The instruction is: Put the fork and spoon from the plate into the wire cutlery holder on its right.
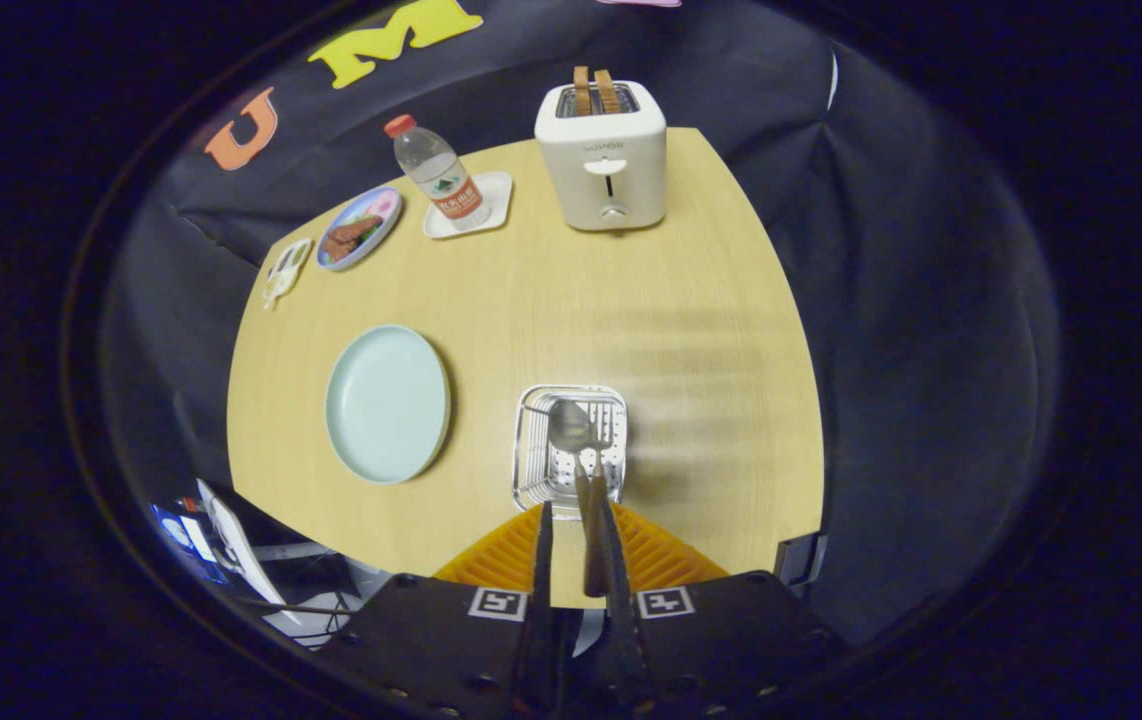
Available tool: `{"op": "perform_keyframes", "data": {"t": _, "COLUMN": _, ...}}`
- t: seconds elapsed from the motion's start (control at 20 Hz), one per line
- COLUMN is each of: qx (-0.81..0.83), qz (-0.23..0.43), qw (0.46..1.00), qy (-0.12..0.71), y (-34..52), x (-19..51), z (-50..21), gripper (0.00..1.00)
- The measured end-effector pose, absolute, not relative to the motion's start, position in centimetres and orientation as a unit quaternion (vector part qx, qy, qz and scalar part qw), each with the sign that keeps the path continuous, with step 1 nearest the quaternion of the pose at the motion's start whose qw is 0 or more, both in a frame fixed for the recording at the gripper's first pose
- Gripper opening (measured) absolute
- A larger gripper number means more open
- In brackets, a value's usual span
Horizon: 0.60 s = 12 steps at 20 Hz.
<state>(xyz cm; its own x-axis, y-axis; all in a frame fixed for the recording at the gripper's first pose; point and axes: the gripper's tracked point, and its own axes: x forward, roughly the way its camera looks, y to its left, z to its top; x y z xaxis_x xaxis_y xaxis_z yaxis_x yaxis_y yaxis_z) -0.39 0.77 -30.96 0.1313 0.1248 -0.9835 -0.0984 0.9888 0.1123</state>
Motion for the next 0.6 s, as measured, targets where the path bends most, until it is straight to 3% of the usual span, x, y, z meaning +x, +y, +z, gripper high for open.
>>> {"op": "perform_keyframes", "data": {"t": 0.1, "qx": 0.008, "qz": 0.078, "qw": 0.772, "qy": 0.631, "y": 1.1, "x": 0.7, "z": -30.1, "gripper": 0.43}}
{"op": "perform_keyframes", "data": {"t": 0.25, "qx": -0.007, "qz": 0.082, "qw": 0.818, "qy": 0.569, "y": 1.5, "x": 3.3, "z": -28.2, "gripper": 0.6}}
{"op": "perform_keyframes", "data": {"t": 0.3, "qx": -0.013, "qz": 0.083, "qw": 0.835, "qy": 0.544, "y": 1.8, "x": 4.2, "z": -27.3, "gripper": 0.73}}
{"op": "perform_keyframes", "data": {"t": 0.35, "qx": -0.013, "qz": 0.083, "qw": 0.851, "qy": 0.519, "y": 2.0, "x": 5.2, "z": -26.2, "gripper": 0.81}}
{"op": "perform_keyframes", "data": {"t": 0.5, "qx": 0.001, "qz": 0.092, "qw": 0.89, "qy": 0.447, "y": 3.4, "x": 7.3, "z": -22.5, "gripper": 0.95}}
{"op": "perform_keyframes", "data": {"t": 0.6, "qx": -0.002, "qz": 0.101, "qw": 0.915, "qy": 0.391, "y": 4.1, "x": 8.2, "z": -19.3, "gripper": 0.95}}
